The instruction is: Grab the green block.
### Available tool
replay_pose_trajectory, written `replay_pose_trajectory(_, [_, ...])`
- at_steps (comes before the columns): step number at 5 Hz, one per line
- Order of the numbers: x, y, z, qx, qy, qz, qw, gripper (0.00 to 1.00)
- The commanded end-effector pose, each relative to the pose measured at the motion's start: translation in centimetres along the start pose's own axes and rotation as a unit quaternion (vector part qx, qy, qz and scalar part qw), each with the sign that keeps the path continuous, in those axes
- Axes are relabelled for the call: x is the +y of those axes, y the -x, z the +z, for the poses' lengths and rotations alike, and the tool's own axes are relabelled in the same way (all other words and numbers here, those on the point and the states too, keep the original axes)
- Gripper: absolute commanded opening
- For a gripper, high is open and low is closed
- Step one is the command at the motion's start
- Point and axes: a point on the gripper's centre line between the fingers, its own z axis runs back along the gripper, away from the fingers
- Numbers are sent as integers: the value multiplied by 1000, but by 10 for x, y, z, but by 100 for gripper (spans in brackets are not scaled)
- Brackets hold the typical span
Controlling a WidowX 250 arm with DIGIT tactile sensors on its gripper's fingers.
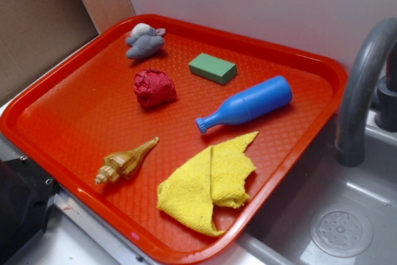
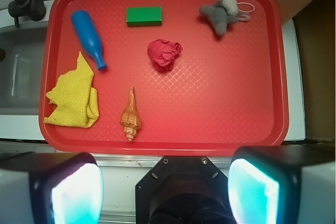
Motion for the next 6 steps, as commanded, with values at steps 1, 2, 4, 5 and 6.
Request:
replay_pose_trajectory(1, [0,0,0,0,0,0,1000,100])
replay_pose_trajectory(2, [-4,-35,-9,-7,-47,-85,995,100])
replay_pose_trajectory(4, [-8,-106,-29,24,-155,-290,944,100])
replay_pose_trajectory(5, [-6,-132,-50,47,-210,-366,905,100])
replay_pose_trajectory(6, [-11,-151,-93,92,-250,-455,850,100])
